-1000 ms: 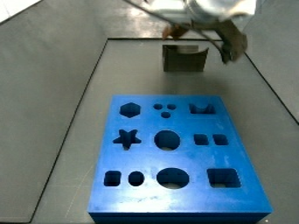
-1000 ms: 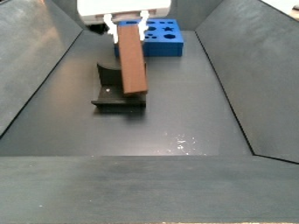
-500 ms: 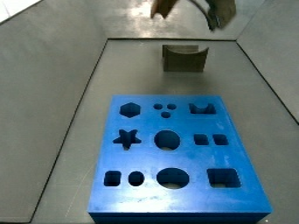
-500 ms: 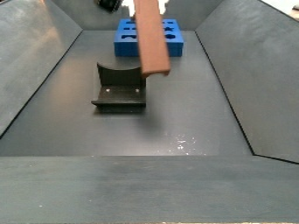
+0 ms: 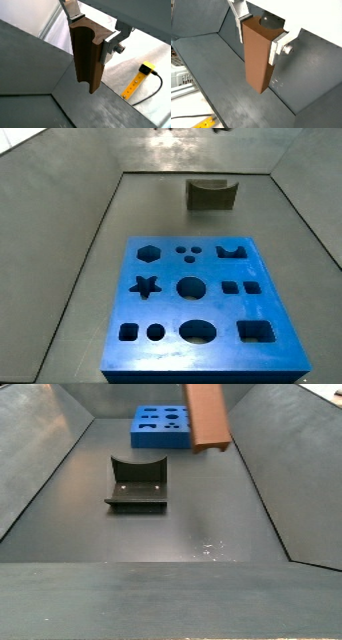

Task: Pick up the arch object. Move up. Place the arch object on the fixture. Regrasp the arch object. Rotate the arch object. Move to above the board. Insert the arch object.
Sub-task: Rotate the arch object.

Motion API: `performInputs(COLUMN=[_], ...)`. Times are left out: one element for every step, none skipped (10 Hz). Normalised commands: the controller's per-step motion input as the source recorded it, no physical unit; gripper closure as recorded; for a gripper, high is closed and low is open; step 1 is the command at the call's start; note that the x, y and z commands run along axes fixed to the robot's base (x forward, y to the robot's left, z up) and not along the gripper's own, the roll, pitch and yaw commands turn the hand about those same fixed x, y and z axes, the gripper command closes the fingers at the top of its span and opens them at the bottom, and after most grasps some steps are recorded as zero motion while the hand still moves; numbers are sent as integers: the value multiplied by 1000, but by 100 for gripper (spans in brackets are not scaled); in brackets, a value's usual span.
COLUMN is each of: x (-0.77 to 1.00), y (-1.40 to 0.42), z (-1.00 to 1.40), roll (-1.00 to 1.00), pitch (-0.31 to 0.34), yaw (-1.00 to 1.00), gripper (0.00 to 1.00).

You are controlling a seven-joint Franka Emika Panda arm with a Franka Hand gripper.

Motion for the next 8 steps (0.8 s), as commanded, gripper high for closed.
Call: performInputs(x=[-660,-505,-298,0,85,32,-28,-10], y=[50,35,19,0,46,66,32,22], z=[113,74,44,0,4,16,26,17], roll=[-132,-130,-120,-973,-969,-967,-946,-933], pitch=[-25,-21,-20,-122,-93,-65,1,54], yaw=[-79,-72,-62,-1000,-1000,-1000,-1000,-1000], gripper=[100,100,100,100,100,100,100,100])
